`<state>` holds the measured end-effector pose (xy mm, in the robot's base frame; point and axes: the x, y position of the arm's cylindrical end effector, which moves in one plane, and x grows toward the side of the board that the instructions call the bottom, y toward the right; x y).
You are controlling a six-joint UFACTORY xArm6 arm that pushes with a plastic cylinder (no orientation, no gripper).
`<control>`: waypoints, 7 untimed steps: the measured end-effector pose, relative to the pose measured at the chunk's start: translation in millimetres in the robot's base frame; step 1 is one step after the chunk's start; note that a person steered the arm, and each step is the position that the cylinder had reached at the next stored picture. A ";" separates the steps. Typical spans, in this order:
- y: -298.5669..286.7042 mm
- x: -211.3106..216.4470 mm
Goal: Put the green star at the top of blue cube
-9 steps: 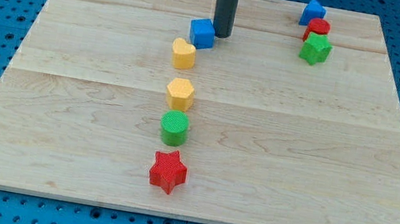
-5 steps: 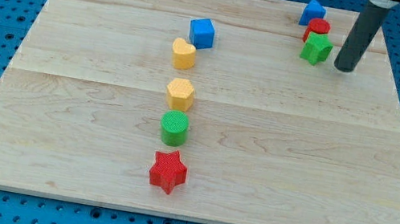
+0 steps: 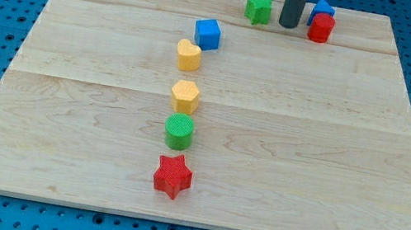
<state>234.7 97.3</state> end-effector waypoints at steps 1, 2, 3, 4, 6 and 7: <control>-3.7 -30.2; -39.3 -14.0; -62.1 -8.7; -1.5 28.3; -68.8 20.4; -106.3 14.5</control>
